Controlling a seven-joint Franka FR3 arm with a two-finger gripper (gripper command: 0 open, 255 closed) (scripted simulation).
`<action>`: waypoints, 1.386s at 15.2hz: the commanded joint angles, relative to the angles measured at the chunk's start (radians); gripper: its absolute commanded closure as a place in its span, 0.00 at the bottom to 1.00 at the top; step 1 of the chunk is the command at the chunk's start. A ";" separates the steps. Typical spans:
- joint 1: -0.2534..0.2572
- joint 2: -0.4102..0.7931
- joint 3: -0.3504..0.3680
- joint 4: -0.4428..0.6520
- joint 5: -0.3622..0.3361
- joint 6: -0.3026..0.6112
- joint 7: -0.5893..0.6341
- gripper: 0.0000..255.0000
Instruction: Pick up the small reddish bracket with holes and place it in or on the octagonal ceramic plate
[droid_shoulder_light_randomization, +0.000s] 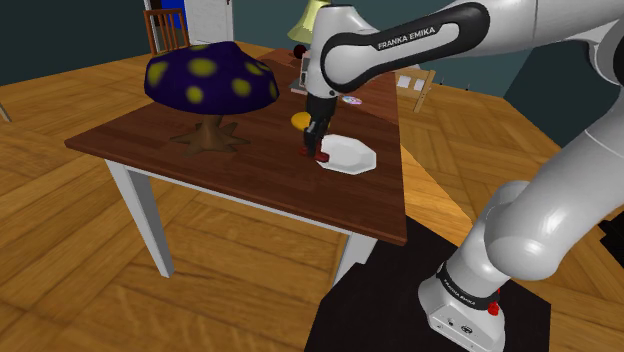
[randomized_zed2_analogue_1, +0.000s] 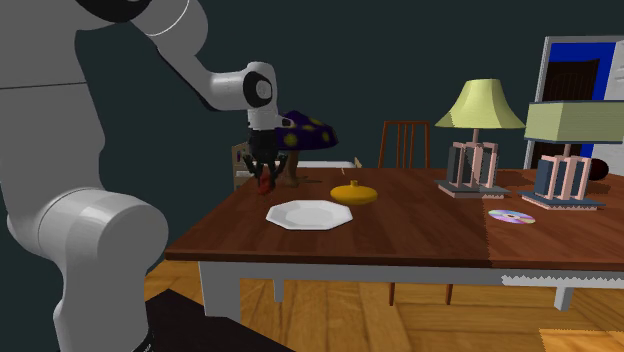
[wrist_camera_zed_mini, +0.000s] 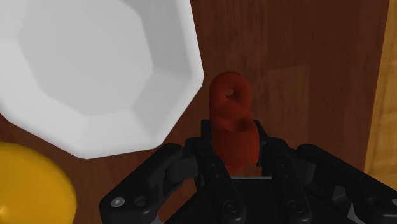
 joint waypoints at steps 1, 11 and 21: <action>0.000 -0.008 0.000 0.019 0.001 -0.027 0.000 1.00; -0.064 -0.051 -0.090 0.016 -0.019 -0.064 -0.146 1.00; -0.129 -0.030 -0.184 -0.016 -0.039 -0.006 -0.292 1.00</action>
